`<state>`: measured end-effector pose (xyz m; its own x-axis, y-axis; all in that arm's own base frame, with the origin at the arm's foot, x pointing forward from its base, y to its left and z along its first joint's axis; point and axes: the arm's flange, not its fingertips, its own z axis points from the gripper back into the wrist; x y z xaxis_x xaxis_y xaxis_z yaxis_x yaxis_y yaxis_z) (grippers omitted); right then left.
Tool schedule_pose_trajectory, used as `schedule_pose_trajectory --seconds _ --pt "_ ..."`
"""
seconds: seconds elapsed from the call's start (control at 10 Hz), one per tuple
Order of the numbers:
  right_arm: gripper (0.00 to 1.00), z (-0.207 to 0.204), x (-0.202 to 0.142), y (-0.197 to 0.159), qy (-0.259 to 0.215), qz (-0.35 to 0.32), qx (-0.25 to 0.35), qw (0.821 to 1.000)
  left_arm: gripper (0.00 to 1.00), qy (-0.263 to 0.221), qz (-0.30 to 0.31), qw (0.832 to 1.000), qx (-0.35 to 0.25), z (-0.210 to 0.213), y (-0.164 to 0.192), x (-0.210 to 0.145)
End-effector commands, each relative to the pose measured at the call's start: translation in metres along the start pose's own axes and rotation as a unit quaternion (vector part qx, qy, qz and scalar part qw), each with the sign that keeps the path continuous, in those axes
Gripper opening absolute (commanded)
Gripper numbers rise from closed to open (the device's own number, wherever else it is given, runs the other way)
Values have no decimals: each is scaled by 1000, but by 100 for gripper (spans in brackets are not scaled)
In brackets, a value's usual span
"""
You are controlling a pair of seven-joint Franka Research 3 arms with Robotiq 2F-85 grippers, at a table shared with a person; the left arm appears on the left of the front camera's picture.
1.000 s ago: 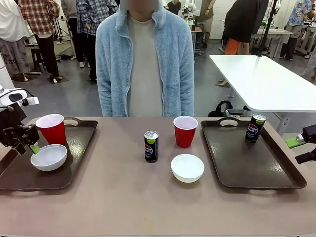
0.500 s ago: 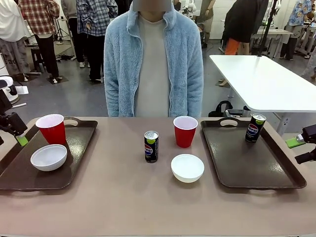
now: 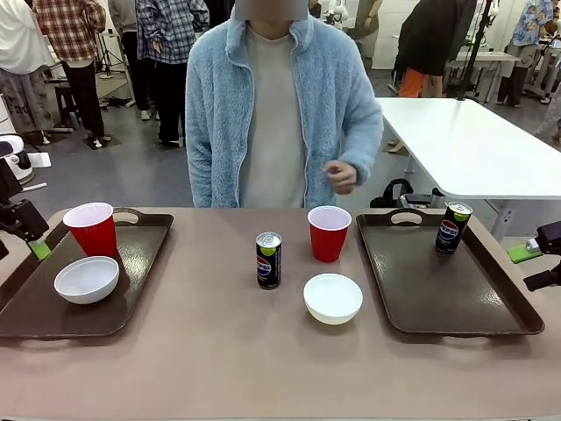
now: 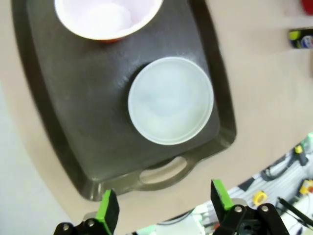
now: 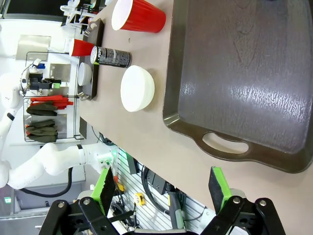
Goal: Prepare tableware on both trays.
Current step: Pick up a Picnic Bowl from the table and place it on a Handle tray.
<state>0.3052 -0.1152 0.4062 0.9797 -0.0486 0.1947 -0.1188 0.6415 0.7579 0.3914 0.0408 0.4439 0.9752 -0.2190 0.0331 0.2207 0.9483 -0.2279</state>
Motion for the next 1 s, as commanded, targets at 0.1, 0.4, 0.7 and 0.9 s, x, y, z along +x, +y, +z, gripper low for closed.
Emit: schedule_pose_trajectory --seconds 0.1,0.4,0.7,0.9 --pt "100 2 -9 17 -22 8 -59 998 100 -40 -70 976 -205 22 36 -28" --pt "100 -29 3 95 22 34 -187 982 100 -111 -31 940 -321 39 93 -53" --pt "100 -90 21 163 68 60 -254 963 100 -169 31 906 -386 45 172 -75" --pt "100 -135 28 179 80 67 -299 948 100 -199 60 890 -405 42 206 -82"
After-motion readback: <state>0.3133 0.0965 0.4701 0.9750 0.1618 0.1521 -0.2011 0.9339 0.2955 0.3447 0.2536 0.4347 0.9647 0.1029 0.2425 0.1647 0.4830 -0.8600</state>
